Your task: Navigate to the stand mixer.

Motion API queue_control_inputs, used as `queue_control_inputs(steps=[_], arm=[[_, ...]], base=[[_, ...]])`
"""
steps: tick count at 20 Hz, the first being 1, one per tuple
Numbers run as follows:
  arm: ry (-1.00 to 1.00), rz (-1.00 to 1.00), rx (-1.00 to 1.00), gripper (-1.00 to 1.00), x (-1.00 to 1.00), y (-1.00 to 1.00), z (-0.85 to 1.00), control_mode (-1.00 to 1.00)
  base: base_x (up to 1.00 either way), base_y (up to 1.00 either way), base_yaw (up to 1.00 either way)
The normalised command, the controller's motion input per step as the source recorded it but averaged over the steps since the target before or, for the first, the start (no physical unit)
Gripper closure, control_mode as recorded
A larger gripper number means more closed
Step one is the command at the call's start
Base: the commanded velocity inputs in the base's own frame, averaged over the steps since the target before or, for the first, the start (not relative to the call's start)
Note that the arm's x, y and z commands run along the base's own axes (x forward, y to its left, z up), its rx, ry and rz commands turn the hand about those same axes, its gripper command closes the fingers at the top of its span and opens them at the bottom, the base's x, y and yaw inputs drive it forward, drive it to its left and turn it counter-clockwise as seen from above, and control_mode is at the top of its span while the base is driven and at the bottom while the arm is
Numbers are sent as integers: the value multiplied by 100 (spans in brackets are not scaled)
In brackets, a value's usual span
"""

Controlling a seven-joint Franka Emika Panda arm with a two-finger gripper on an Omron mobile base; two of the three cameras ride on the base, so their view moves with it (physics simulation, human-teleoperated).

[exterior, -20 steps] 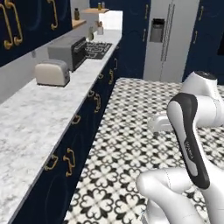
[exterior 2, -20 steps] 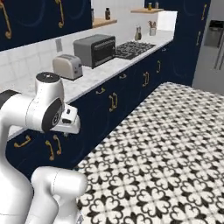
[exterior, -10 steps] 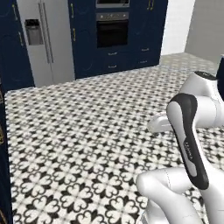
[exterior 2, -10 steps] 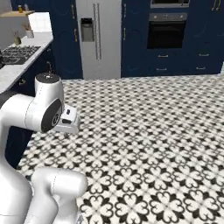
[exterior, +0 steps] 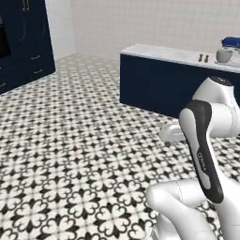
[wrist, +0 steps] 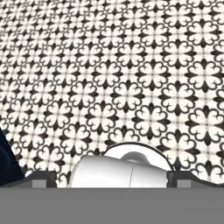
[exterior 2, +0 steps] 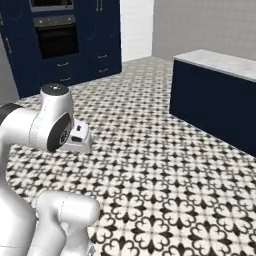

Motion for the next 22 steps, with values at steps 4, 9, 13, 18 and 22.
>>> queue_control_inputs(steps=[4,9,13,18,22], arm=[[0,0,0,-100,0,0,0,100],[0,0,0,-100,0,0,0,100],[0,0,0,-100,0,0,0,100],[0,0,0,-100,0,0,0,100],[0,0,0,-100,0,0,0,100]], base=[[35,30,-84],[82,15,-64],[100,0,-33],[100,5,-27],[100,10,-27]])
